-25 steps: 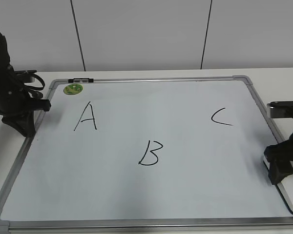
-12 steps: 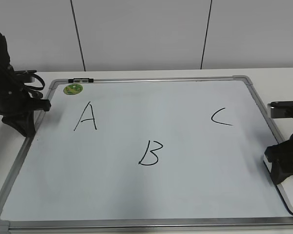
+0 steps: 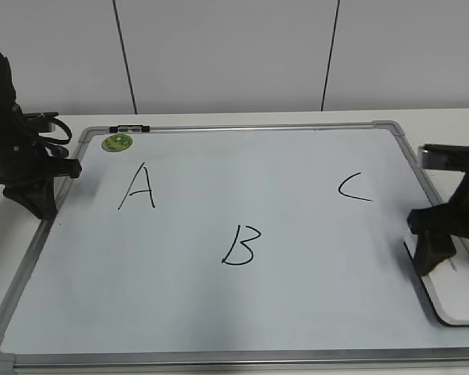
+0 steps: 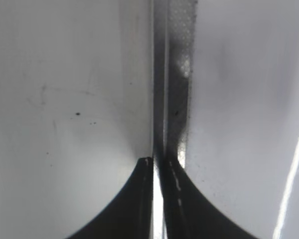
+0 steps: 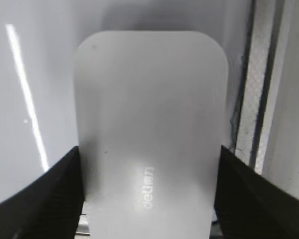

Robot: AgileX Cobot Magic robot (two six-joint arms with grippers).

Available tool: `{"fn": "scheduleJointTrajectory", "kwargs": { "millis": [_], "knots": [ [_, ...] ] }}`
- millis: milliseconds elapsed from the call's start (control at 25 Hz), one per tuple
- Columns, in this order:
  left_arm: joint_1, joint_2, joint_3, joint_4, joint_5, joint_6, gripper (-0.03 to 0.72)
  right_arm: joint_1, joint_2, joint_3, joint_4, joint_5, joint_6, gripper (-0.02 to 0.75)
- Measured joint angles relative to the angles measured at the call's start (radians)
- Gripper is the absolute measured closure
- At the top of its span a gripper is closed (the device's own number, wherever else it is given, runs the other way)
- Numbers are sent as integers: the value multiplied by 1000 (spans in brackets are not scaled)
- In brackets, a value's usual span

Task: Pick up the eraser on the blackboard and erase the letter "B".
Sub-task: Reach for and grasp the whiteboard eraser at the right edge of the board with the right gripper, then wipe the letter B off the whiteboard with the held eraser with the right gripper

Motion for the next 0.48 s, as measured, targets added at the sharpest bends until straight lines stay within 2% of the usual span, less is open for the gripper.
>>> {"fn": "scheduleJointTrajectory", "kwargs": {
  "millis": [240,480],
  "knots": [
    [0,0,0,0,-2,0,654,128,23,-165,2,83,-8,211],
    [0,0,0,0,-2,0,654,253,170,-348,-13,188,12,211]
  ]
}}
